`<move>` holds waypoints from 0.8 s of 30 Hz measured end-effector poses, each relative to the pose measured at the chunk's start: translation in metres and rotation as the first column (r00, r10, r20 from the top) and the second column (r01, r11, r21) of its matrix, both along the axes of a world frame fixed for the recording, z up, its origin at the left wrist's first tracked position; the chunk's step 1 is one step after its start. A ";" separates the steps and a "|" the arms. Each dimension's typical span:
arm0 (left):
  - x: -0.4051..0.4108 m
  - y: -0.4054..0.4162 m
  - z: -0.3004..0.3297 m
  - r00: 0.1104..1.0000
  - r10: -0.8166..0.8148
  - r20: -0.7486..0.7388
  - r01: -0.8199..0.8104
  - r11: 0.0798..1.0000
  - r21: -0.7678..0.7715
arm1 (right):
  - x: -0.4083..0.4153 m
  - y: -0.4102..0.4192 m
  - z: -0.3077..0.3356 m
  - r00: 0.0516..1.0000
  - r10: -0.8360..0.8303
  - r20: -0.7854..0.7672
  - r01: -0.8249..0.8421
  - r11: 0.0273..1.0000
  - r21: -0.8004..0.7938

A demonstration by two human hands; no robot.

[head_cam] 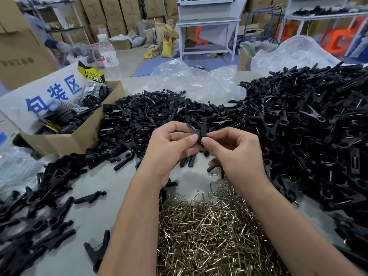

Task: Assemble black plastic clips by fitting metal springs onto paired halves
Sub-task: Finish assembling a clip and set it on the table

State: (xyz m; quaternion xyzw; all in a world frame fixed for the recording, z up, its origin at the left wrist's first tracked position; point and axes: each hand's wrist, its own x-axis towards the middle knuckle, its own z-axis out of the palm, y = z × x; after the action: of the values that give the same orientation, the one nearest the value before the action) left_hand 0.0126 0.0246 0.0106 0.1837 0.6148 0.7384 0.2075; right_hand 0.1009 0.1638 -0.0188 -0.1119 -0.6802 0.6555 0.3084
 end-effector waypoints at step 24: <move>-0.005 0.003 -0.006 0.999 0.018 -0.045 -0.022 0.997 -0.073 | -0.001 0.000 0.002 0.998 0.048 -0.048 -0.054 0.989 -0.136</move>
State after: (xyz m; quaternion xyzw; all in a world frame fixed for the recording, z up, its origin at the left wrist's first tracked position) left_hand 0.0075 0.0273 0.0048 0.1862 0.6476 0.7132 0.1929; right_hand 0.1001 0.1635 -0.0165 -0.1007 -0.6291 0.7108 0.2980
